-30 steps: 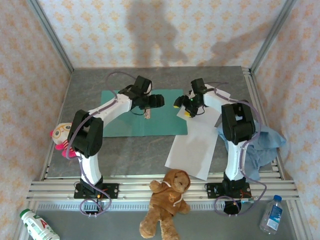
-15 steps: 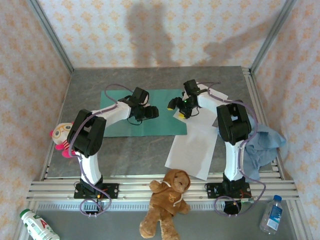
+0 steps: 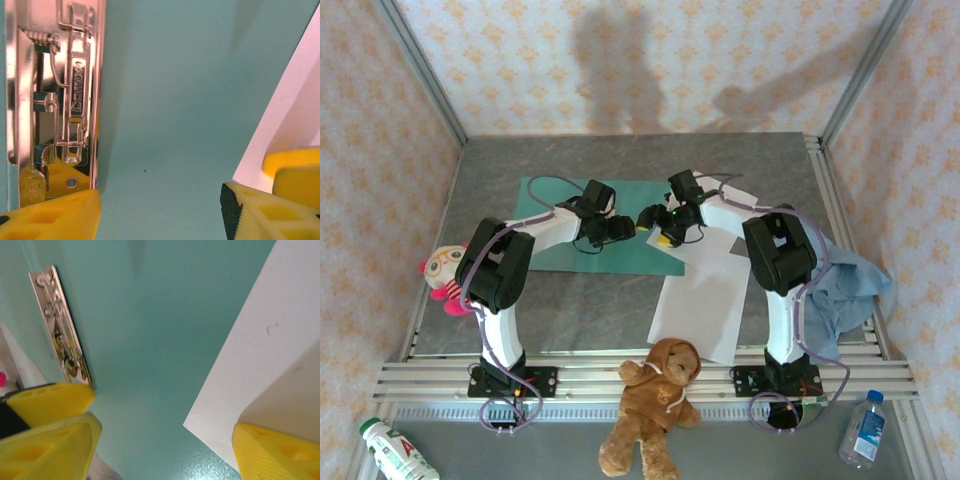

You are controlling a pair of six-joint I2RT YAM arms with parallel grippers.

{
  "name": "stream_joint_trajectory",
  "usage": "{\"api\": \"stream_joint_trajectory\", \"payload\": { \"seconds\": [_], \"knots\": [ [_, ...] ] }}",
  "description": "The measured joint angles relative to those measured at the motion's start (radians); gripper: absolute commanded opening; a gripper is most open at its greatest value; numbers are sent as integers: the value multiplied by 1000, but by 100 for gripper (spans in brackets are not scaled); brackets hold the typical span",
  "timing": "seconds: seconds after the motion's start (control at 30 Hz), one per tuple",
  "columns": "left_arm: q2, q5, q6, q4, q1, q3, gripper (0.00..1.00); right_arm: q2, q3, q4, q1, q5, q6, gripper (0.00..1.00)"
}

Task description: Put the files into the folder

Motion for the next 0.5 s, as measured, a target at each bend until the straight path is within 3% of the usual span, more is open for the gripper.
{"api": "stream_joint_trajectory", "payload": {
  "seconds": [0.33,0.5],
  "knots": [
    [-15,14,0,-25,13,45,65,-142,-18,-116,13,-37,-2,76],
    [-15,5,5,-62,0,124,65,-257,4,-213,-80,-25,-59,76]
  ]
}}
